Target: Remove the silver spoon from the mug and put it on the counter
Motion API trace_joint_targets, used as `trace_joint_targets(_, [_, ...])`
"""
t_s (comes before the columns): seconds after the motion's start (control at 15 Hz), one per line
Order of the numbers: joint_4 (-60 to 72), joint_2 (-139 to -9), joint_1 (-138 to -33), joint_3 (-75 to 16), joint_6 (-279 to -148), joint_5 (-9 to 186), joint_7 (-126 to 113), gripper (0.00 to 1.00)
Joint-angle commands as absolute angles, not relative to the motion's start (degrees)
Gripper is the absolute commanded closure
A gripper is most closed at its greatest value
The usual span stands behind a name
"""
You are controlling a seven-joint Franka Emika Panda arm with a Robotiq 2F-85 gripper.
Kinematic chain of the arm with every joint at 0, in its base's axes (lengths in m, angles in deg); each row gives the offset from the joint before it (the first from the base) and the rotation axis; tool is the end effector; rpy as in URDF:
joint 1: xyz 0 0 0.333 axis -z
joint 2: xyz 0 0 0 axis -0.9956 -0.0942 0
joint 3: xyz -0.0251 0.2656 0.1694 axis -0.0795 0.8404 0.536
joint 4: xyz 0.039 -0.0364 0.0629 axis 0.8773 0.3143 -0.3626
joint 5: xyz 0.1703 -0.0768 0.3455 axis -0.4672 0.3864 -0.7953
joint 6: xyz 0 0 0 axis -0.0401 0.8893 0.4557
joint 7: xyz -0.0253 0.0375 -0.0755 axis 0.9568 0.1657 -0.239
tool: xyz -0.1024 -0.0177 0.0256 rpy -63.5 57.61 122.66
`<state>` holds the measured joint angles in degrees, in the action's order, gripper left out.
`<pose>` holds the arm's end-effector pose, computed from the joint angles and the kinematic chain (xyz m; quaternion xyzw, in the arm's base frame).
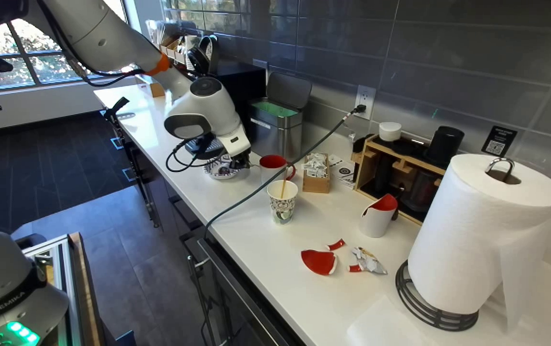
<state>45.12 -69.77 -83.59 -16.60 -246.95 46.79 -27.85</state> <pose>0.5550 0.0353 0.2952 -0.8581 0.4499 -0.1436 0.2014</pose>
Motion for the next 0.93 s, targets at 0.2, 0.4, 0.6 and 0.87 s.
trace_joint_targets(0.2, [44.89,-71.64,-82.26,-16.34,-246.18,46.32,-24.69,0.68])
trace_joint_targets(0.4, [45.13,-72.20,-82.44,-16.95,-245.95,47.26,-25.58,0.45])
trace_joint_targets(0.6, [45.56,-71.58,-84.35,-19.29,-245.67,47.46,-26.05,0.23])
trace_joint_targets(0.87, [49.17,-66.06,-86.81,-22.36,-243.51,51.90,-29.13,0.00])
